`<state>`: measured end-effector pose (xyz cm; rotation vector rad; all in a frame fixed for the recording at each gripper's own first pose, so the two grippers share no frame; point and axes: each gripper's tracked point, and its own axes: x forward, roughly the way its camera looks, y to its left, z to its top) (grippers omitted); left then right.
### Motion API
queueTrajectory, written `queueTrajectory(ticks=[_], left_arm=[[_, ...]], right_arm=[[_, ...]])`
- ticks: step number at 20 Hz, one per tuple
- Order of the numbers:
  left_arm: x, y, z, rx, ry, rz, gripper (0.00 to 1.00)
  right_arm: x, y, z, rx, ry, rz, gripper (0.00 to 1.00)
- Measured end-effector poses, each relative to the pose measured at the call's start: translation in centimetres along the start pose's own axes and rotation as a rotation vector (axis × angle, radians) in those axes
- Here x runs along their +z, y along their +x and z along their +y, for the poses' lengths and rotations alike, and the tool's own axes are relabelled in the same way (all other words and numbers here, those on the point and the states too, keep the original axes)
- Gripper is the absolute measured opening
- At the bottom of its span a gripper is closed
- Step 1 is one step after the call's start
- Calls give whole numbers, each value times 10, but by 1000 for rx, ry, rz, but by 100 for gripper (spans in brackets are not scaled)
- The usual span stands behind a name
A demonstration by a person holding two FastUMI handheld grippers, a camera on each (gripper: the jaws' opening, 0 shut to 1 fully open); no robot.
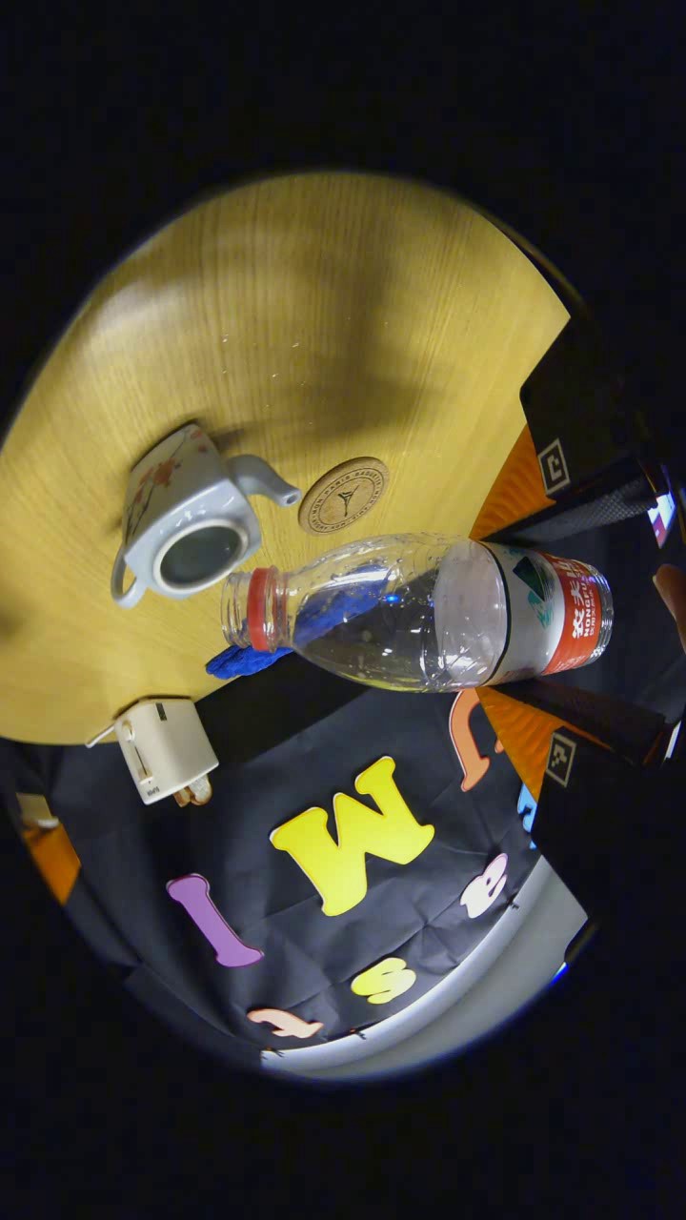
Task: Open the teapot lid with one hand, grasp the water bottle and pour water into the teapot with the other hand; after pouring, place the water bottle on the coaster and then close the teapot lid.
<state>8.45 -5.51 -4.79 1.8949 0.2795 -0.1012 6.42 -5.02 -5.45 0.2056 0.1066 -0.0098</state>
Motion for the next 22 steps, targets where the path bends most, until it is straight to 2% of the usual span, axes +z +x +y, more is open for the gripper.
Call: queueTrajectory(ticks=[2,4,9,13,15,20,22], left_arm=[[-1,6,-2,-17,-184,-47,75],[-9,11,8,4,-357,-58,75],[-11,34,19,19,-868,-139,75],[-4,56,15,1,-1156,-189,76],[3,67,10,-31,-1302,-226,76],[17,83,0,-48,-1593,-323,76],[26,89,-7,-76,-1727,-347,77]], right_arm=[[1,0,-5,-16,-5,-3,0],[0,1,-9,-29,-9,-4,2],[-4,1,-5,-21,2,4,0],[-15,7,3,-11,-9,30,0],[-17,7,7,-4,-16,34,0],[-24,13,9,3,-18,44,0],[-31,17,9,6,-4,62,0]])
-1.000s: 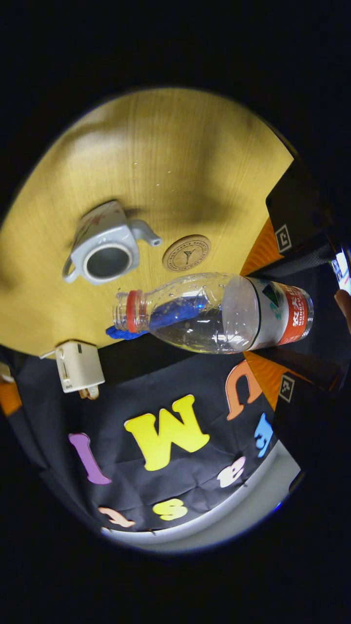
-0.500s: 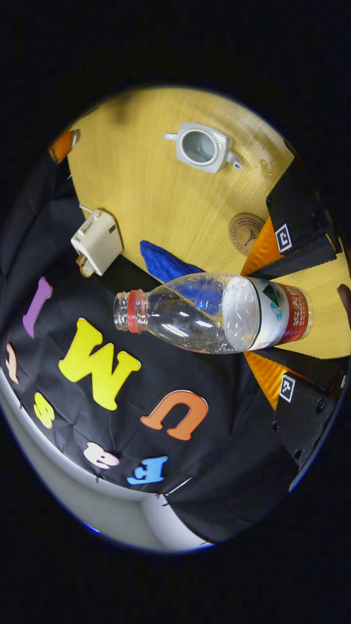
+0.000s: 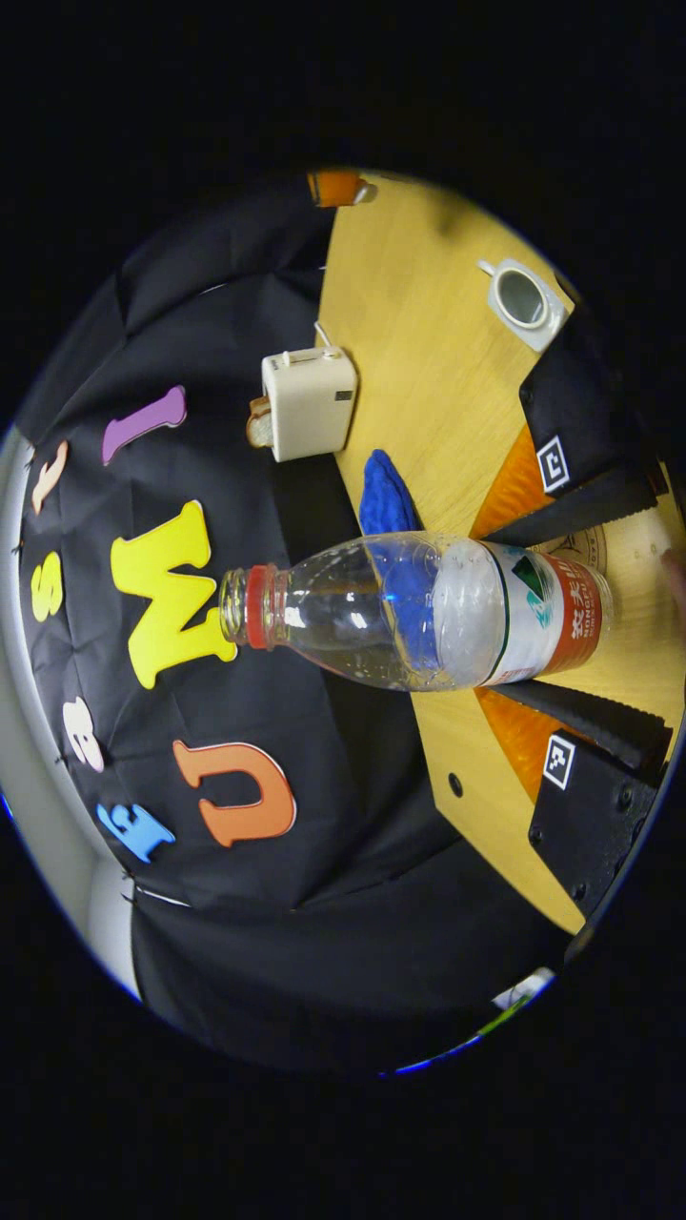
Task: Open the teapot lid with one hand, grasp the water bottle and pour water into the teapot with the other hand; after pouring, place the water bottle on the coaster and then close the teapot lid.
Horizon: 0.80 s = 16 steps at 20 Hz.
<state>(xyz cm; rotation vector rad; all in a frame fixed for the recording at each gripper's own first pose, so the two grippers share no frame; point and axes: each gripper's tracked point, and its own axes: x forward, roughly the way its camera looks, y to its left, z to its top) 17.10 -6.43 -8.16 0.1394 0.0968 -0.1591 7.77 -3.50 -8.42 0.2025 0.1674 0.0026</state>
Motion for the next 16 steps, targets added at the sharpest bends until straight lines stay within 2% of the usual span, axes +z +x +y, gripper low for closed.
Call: queueTrajectory(ticks=[2,7,16], left_arm=[[-4,11,-4,-22,-96,-1,78],[-2,25,-2,-44,-182,-35,78],[-4,26,-14,-99,-150,-48,80]], right_arm=[[-3,3,-2,-10,0,11,0],[-8,5,-1,-18,-14,14,0],[-14,8,3,-11,-18,31,0]])
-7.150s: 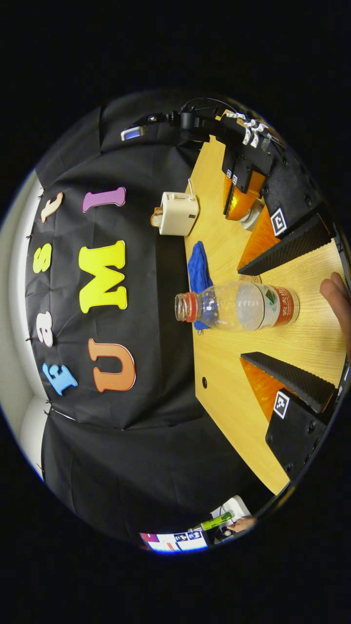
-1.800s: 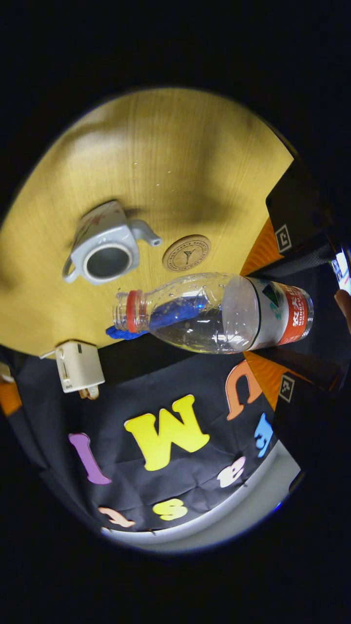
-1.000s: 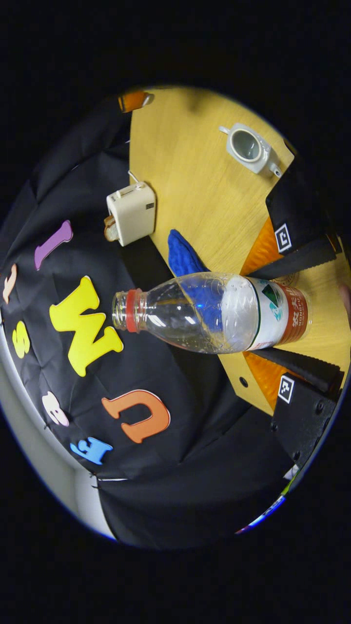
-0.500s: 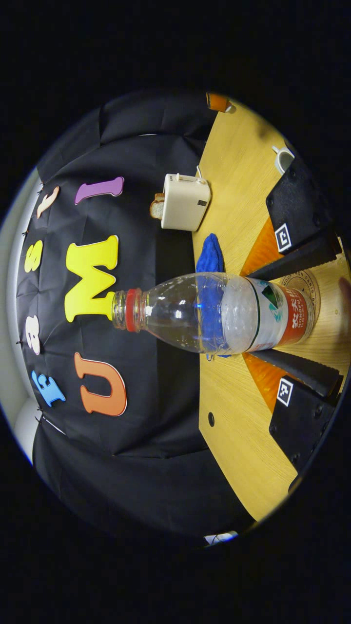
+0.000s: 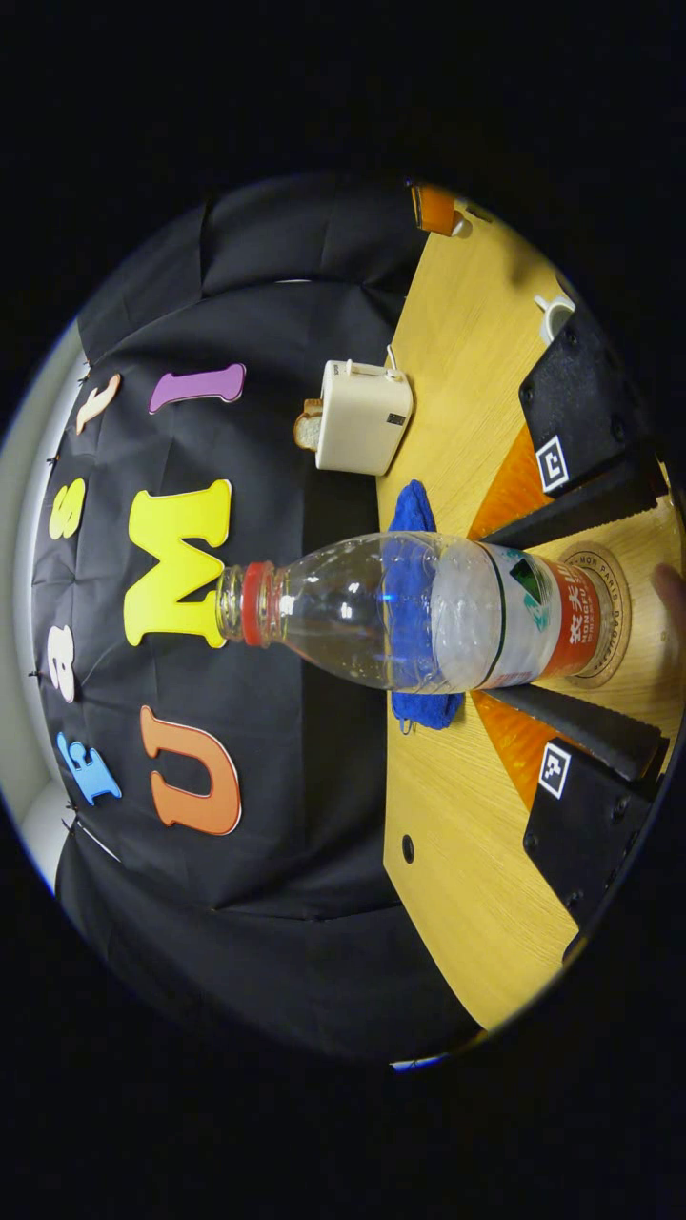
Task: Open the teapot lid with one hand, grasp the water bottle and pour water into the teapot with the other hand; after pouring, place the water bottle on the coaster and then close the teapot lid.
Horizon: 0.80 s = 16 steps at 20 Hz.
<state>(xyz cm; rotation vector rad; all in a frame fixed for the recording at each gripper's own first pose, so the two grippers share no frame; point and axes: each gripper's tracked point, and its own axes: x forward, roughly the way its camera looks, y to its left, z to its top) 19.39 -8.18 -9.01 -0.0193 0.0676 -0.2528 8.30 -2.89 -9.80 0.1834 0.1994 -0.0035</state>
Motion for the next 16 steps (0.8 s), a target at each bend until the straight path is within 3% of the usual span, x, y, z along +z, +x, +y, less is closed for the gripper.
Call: queueTrajectory(ticks=[4,7,11,16], left_arm=[[-1,-3,-7,-39,-11,6,85],[-5,-9,-10,-62,1,27,99],[2,-22,-7,-67,25,-17,99],[-9,-42,7,-55,-18,1,99]], right_arm=[[-2,0,3,3,-6,3,0],[-2,-1,7,5,-14,0,0],[-3,-2,14,13,-23,-5,0],[-2,-7,29,38,-39,-15,0]])
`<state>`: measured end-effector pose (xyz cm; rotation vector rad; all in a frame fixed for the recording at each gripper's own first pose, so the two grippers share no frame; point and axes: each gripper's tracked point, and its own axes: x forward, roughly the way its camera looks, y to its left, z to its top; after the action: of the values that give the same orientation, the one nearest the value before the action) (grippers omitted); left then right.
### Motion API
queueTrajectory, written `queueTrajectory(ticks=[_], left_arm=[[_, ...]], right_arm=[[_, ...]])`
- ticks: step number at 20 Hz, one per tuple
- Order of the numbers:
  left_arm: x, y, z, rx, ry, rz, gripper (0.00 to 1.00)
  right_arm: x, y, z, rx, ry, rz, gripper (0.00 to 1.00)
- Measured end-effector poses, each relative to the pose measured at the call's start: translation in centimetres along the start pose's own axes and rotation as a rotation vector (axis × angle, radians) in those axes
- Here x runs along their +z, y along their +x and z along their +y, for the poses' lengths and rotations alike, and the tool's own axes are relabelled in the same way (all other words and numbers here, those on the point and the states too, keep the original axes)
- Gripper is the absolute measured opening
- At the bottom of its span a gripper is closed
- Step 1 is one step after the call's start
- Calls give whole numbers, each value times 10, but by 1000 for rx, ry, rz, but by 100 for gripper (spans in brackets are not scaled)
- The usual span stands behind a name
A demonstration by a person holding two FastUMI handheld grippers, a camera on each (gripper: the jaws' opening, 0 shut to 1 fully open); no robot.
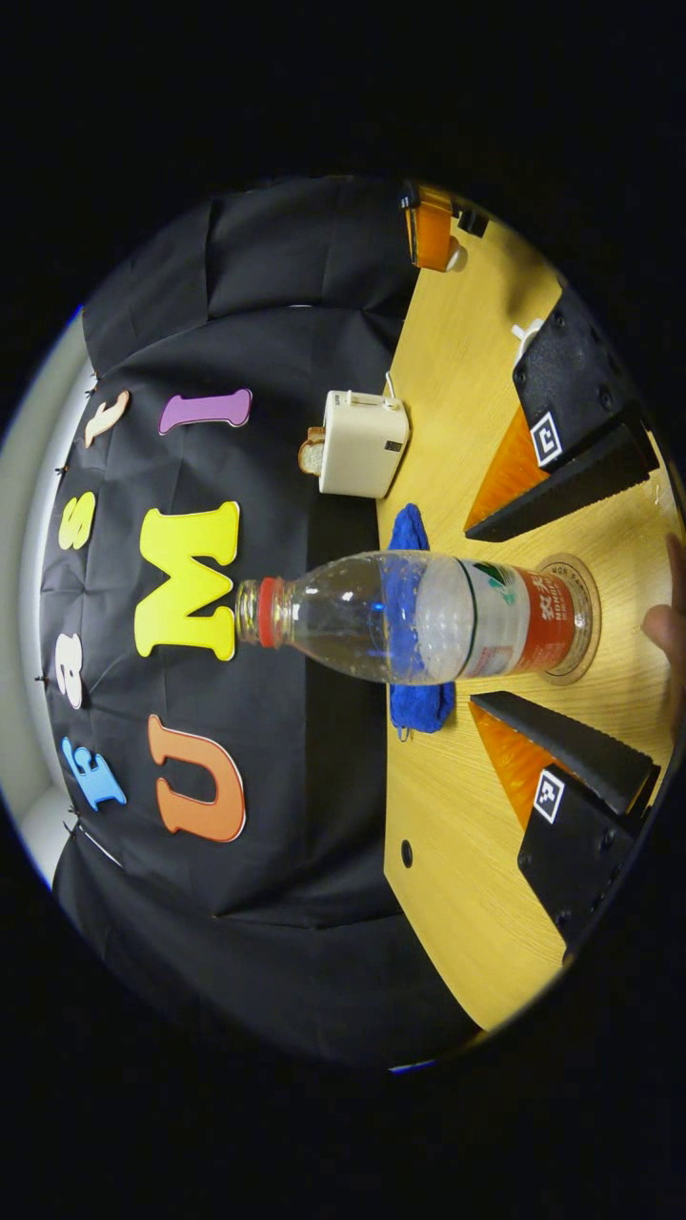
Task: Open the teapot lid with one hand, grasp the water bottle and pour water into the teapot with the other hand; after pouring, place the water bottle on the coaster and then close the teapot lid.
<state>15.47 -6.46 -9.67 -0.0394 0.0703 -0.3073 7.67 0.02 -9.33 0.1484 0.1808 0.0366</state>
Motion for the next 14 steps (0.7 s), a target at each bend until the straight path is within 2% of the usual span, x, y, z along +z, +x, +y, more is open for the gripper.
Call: queueTrajectory(ticks=[5,9,14], left_arm=[[-9,-41,33,118,7,8,99],[4,-85,58,273,29,-6,99],[48,-135,44,275,6,-83,98]], right_arm=[[4,-1,26,66,10,-15,0],[8,1,46,107,-19,-17,0],[11,8,79,170,-28,-11,0]])
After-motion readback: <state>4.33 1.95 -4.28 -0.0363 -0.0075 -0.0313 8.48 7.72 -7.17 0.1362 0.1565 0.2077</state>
